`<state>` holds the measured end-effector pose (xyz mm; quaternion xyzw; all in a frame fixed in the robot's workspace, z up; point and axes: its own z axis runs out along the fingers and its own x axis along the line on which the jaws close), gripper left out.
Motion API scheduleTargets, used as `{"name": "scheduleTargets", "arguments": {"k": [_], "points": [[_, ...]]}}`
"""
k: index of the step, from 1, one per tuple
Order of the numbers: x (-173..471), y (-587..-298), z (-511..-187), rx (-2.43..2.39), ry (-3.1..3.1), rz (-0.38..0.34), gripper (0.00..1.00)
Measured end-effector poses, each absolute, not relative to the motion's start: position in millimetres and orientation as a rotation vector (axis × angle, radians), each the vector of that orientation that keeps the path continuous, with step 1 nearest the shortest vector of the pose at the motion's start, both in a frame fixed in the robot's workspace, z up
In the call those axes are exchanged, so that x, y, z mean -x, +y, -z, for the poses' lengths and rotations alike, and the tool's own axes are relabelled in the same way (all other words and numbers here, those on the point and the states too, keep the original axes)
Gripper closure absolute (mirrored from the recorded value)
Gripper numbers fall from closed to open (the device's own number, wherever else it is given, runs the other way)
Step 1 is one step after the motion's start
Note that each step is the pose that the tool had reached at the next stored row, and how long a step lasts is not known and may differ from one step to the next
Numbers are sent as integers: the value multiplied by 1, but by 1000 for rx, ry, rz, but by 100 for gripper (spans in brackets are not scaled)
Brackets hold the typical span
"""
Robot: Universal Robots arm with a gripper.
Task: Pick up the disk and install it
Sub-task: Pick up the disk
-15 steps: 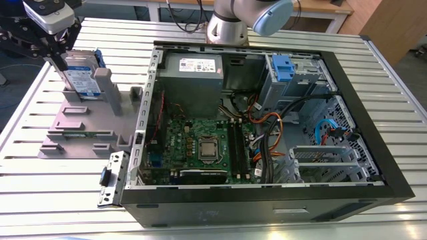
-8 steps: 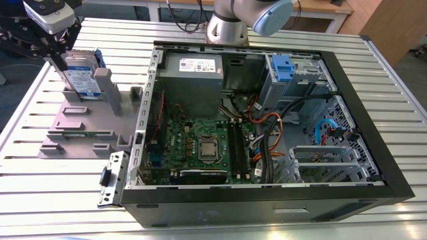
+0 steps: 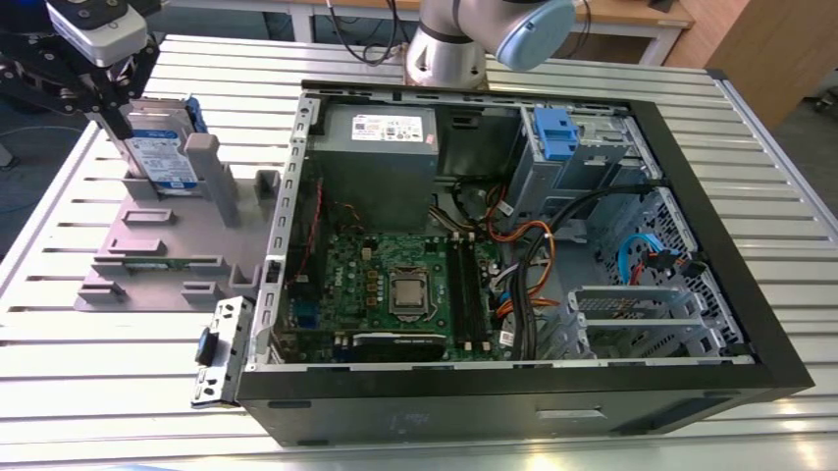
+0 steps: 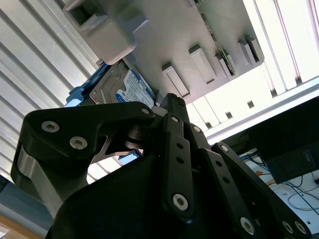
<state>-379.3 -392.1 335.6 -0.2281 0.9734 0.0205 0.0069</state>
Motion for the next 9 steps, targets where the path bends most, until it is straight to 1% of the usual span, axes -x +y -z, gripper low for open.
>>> {"name": "scheduleTargets", "arguments": {"k": [9], "points": [[379, -392, -336, 721, 3043, -64, 89]]}}
